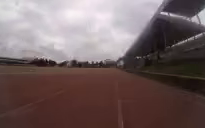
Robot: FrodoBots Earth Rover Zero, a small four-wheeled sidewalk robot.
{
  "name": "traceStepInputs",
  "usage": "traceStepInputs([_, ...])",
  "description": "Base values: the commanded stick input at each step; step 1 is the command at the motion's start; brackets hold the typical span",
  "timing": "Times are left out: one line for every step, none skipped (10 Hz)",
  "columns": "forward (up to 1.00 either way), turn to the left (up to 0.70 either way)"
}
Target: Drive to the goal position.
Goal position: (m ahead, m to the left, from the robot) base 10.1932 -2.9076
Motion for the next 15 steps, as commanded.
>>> traceStepInputs([0.85, 0.0])
traceStepInputs([0.85, 0.0])
traceStepInputs([0.85, 0.0])
traceStepInputs([0.85, 0.0])
traceStepInputs([0.85, 0.0])
traceStepInputs([0.85, 0.0])
traceStepInputs([0.85, 0.0])
traceStepInputs([0.85, 0.0])
traceStepInputs([0.85, 0.0])
traceStepInputs([0.85, 0.0])
traceStepInputs([0.85, 0.0])
traceStepInputs([0.85, 0.0])
traceStepInputs([0.85, 0.0])
traceStepInputs([0.85, 0.0])
traceStepInputs([0.85, 0.0])
